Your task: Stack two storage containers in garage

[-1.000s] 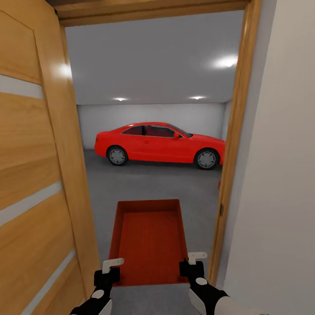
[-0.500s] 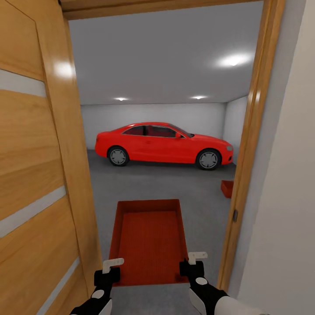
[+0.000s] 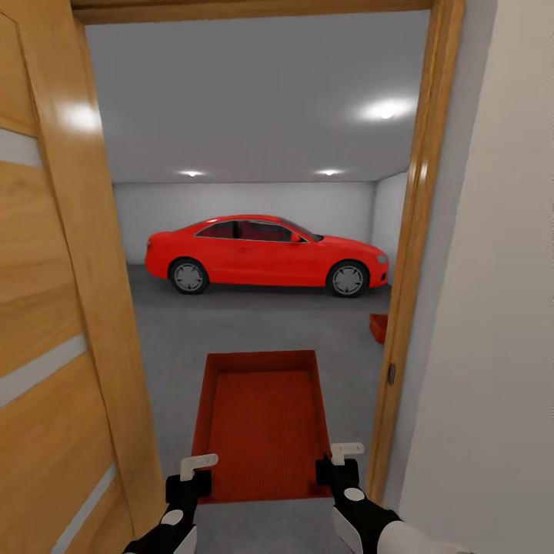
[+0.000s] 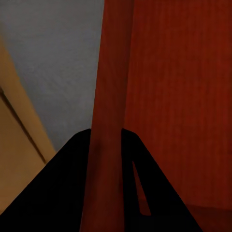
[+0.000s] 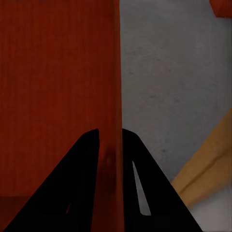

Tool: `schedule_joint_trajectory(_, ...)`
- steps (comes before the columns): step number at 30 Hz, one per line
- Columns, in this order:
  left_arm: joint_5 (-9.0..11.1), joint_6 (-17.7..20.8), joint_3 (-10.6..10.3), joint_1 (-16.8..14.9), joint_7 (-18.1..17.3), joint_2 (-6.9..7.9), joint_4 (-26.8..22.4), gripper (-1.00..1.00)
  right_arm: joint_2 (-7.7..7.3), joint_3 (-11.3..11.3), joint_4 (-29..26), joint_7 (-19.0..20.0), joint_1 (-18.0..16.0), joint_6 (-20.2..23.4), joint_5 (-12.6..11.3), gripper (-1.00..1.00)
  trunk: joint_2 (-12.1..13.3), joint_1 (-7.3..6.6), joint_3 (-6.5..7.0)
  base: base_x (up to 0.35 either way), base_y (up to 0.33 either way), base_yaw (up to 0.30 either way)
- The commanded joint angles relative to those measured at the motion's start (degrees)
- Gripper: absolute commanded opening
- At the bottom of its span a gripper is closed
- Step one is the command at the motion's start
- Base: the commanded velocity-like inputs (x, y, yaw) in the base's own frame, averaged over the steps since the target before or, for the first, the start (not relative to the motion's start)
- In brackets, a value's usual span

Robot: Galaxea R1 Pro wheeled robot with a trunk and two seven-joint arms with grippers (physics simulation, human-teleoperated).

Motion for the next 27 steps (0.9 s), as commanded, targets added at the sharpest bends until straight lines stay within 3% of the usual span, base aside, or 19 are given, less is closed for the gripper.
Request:
schedule_joint_trajectory(1, -0.4, -0.1, 1.7, -0.1, 0.3, -0.06, 0.0, -1.0, 0.3, -1.0, 0.0, 0.2, 0.0, 0.0, -0.2, -1.0, -0.1, 0.03, -0.06, 0.148, 0.124, -0.052)
schedule_joint_trajectory(8, -0.4, -0.1, 1.7, -0.1, 0.3, -0.06, 0.0, -1.0, 0.3, -1.0, 0.0, 0.2, 0.0, 0.0, -0.2, -1.0, -0.1, 0.03, -0.06, 0.195, 0.173, -0.012)
schedule_joint_trajectory(20, -0.4, -0.1, 1.7, -0.1, 0.3, -0.06, 0.0, -1.0, 0.3, -1.0, 0.0, 0.2, 0.0, 0.0, -0.2, -1.0, -0.1, 0.03, -0.06, 0.02, 0.013, 0.0)
schedule_joint_trajectory(27, -0.4, -0.1, 1.7, -0.1, 0.3, -0.06, 0.0, -1.0, 0.3, -1.0, 0.0, 0.2, 0.0, 0.0, -0.2, -1.0, -0.1, 0.03, -0.06, 0.263, 0.0, 0.0)
